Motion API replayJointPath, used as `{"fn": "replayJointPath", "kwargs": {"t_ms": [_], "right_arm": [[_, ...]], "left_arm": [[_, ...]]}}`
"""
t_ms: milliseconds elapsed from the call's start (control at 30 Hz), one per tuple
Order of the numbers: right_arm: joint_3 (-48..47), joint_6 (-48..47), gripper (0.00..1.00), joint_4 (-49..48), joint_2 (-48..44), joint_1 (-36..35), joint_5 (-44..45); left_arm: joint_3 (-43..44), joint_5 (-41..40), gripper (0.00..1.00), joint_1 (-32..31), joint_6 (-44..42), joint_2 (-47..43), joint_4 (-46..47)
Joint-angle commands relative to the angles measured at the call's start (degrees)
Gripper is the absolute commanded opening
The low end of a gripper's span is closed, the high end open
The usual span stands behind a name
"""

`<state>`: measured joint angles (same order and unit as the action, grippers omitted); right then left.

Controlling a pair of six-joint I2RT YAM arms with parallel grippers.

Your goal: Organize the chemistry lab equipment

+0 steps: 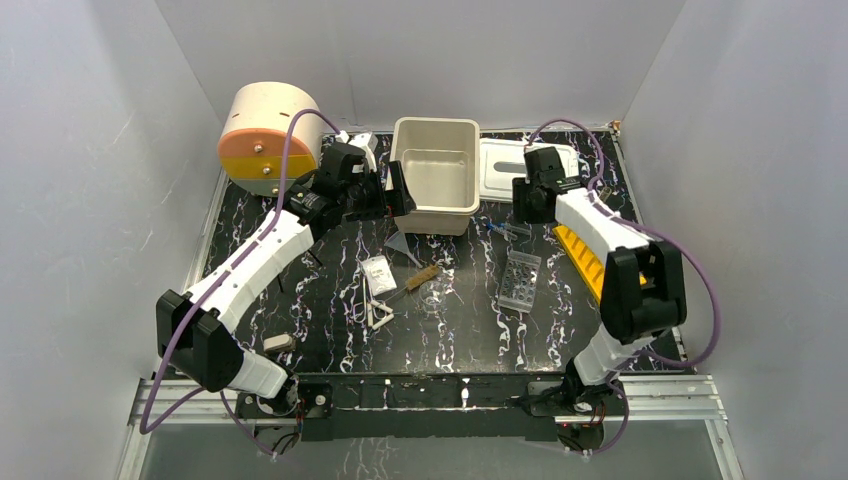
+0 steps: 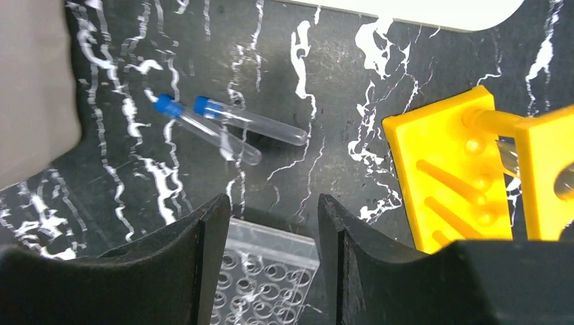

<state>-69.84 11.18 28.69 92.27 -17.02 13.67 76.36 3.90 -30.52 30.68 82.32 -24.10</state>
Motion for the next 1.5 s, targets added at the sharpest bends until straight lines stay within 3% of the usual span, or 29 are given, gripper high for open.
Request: {"fn": "replayJointPath", "kwargs": {"t_ms": [0,467,1133,1467], "right_arm": [[-3.47,-4.79,0.58,-0.64,4.43,3.48,-6.50],[-7.32,-14.46,0.59,1.96,14.58,6.73,-9.71],[-14.75,-18.13,0.54,1.69,24.76,6.70,-19.47],[-16.40,-19.53,0.64,2.30,27.81,5.45,-18.86]], "left_arm": [[1.08,-0.37,0.98,0.29,-0.44,-1.63,-0.75],[3.96,-1.41,0.98,0.38,-1.32,0.77,-1.65],[5.99,-1.75,0.98,0.70,-1.93,2.14,-2.15],[5.83,-1.70,0.98,0.73,-2.07,1.96,-2.14]]}}
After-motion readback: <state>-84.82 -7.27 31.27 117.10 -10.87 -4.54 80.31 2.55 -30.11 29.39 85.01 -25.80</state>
